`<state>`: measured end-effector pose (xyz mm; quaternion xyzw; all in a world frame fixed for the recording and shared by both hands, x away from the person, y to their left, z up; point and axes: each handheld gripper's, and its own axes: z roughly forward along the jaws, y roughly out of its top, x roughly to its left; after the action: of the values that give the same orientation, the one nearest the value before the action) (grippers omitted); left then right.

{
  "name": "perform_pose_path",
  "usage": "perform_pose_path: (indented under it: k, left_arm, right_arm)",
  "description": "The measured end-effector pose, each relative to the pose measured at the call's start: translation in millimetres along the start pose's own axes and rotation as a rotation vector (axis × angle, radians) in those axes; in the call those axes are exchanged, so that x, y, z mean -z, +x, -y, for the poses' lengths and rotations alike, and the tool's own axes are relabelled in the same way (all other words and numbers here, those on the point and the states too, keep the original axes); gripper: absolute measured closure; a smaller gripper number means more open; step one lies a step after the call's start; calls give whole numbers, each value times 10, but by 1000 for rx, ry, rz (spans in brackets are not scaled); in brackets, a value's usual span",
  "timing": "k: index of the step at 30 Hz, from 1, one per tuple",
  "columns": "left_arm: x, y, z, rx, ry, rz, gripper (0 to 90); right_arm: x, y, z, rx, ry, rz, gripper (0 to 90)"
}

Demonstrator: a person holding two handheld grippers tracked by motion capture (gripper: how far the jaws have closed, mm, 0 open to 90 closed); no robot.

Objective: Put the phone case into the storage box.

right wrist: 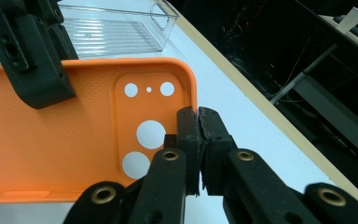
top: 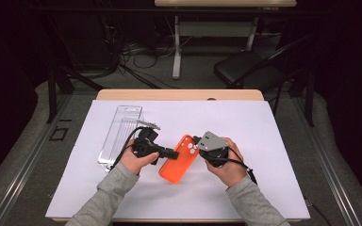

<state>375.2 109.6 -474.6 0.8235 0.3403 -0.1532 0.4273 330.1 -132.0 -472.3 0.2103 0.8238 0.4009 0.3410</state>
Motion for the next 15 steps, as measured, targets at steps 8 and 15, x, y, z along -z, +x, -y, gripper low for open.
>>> perform_pose_path:
  k: [8,15]
  left_arm:
    - [2,9,1,-2,0,10,802]
    - [9,18,2,-1,-8,3,803]
  right_arm:
    - [-9,-3,6,-16,0,-5,834]
    - [-9,-5,3,-24,-7,-16,786]
